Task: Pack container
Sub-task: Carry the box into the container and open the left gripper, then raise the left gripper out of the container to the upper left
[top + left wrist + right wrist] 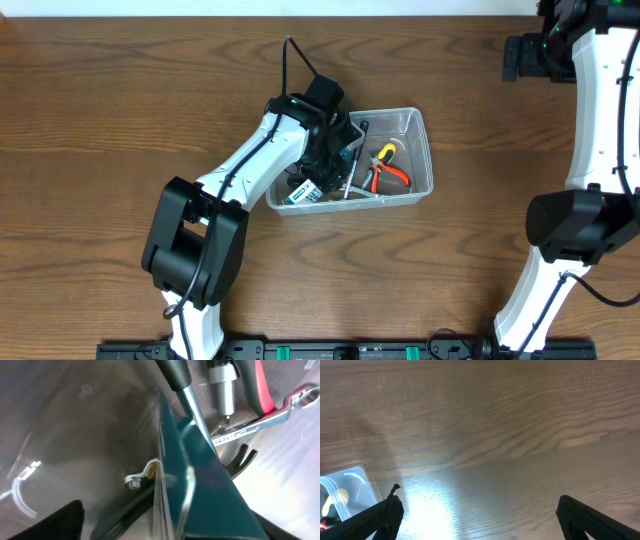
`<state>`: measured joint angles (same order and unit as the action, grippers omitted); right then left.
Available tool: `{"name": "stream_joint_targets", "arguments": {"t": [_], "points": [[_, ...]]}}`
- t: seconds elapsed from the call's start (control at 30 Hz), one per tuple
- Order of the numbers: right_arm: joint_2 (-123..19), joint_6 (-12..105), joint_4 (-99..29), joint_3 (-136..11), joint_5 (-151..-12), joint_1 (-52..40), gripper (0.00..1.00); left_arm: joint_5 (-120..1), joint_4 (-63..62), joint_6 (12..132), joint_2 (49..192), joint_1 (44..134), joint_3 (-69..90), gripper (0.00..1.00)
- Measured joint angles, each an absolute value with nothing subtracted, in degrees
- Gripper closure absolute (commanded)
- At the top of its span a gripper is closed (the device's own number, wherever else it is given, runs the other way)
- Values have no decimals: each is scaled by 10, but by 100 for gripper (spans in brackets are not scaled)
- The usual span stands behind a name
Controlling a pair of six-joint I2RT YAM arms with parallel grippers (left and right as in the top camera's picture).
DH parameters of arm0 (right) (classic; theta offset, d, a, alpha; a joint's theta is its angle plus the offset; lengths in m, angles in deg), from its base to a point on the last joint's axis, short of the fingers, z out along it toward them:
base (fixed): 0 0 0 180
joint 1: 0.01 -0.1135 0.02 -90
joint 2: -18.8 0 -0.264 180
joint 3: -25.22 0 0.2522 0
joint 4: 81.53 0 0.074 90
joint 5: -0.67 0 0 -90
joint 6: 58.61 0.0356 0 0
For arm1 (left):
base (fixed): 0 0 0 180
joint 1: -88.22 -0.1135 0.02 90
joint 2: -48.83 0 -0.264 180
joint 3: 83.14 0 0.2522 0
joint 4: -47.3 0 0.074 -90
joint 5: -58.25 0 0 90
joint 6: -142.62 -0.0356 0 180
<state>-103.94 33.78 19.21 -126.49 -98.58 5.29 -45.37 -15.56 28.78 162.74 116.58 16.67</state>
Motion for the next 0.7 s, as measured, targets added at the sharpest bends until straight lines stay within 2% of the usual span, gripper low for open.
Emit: {"name": "stream_joint_targets", "arguments": {"t": [0.2,0.7], "points": [[-1039,338,192,-1265,-986,53,1,-386,-155,292,1618,1164,181,3],[-1039,338,192,-1265,-986,53,1,-302,-155,301,1536,1088,227,3]]}}
